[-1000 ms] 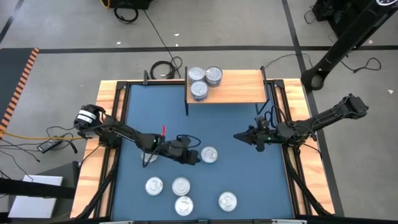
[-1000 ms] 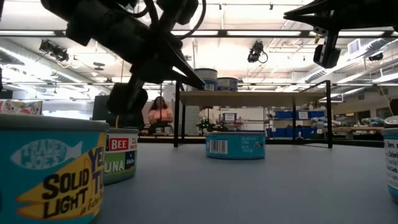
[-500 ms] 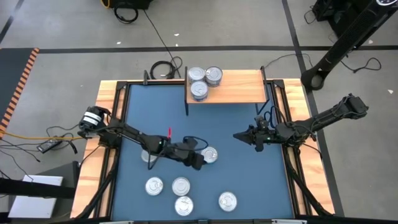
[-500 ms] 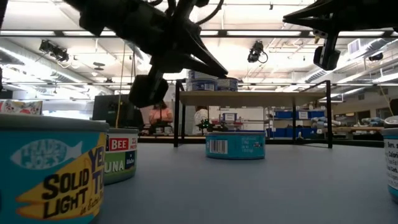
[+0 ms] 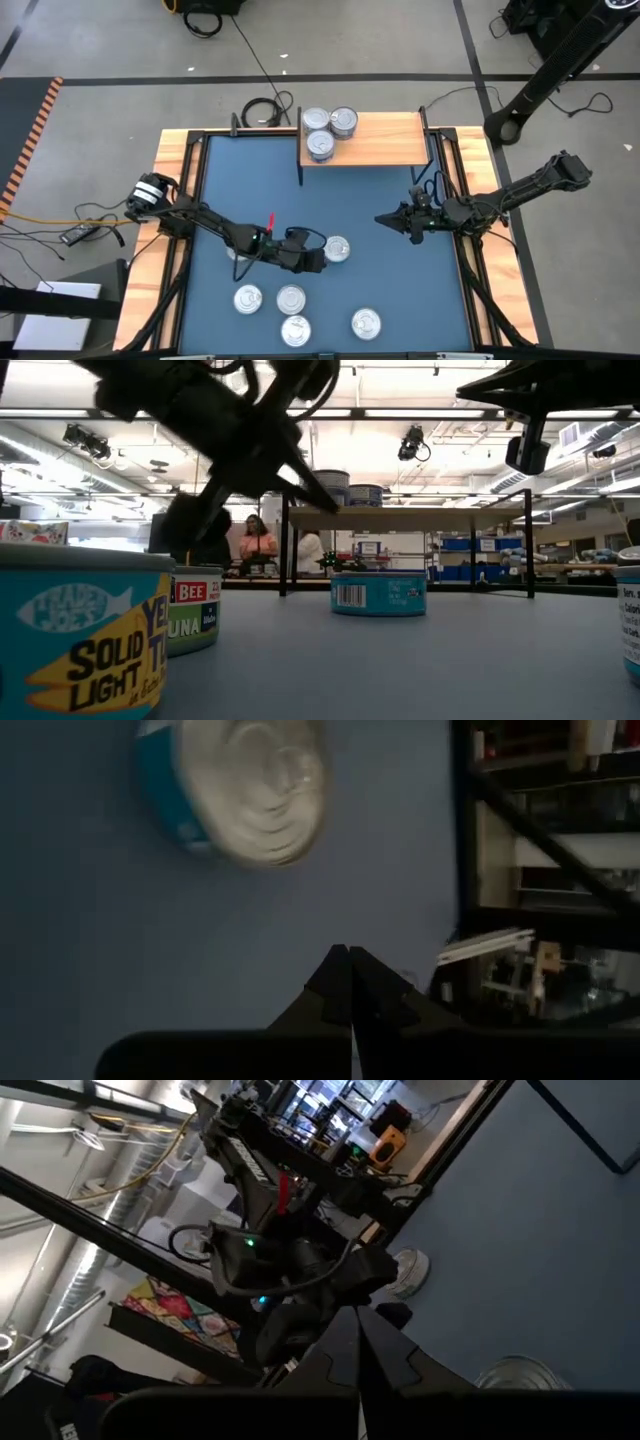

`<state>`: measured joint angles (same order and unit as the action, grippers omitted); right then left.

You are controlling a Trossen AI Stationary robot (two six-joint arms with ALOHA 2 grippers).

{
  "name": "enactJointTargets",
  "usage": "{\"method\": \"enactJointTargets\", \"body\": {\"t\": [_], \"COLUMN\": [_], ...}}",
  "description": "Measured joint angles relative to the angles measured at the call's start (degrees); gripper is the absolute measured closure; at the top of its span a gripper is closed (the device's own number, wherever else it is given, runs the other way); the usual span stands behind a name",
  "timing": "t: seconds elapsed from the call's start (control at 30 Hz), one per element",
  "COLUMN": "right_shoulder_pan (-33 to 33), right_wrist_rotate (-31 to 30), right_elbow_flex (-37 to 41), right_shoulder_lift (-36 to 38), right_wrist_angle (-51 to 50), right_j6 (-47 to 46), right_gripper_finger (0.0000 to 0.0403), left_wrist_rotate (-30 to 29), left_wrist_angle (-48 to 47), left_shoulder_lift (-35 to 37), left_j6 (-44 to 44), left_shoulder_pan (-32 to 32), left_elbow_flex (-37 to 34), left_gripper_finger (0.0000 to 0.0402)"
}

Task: Stack canned seafood by type on shelf
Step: Put the yellow blue tuna can on the shelf

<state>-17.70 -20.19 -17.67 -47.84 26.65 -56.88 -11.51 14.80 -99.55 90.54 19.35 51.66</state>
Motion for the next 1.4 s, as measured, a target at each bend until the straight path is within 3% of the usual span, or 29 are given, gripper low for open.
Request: {"method": "enactJointTargets", "body": {"t": [0.23,0.37,0.83,1.4], "right_shoulder_pan": [-1.42,-1.42,-1.42,-1.42], "right_wrist_rotate": [-3.61,-4.17,-3.78,-3.71], "right_elbow_flex": [0.00,0.00,-0.01,-0.02], "right_shoulder_lift": [-5.38,-9.55,-13.02,-13.58], "right_wrist_angle": [-0.34,2.00,6.82,7.57], "right_j6": [-3.25,-5.63,-5.71,-5.33], "right_gripper_finger": [0.0402,0.0402,0.0401,0.0400], "left_wrist_rotate": [-7.08,-7.79,-4.82,-4.79], "left_wrist_angle": [0.79,-1.31,-2.79,5.02], "left_shoulder_lift": [0.01,-0.02,-2.24,-6.56], "left_j6": [1.21,1.26,0.00,-0.12], "left_shoulder_pan": [-0.05,-2.09,-4.72,-5.00], "left_elbow_flex": [-1.03,-1.01,-1.03,-0.99], "left_gripper_finger": [0.0402,0.0402,0.0402,0.0402]}}
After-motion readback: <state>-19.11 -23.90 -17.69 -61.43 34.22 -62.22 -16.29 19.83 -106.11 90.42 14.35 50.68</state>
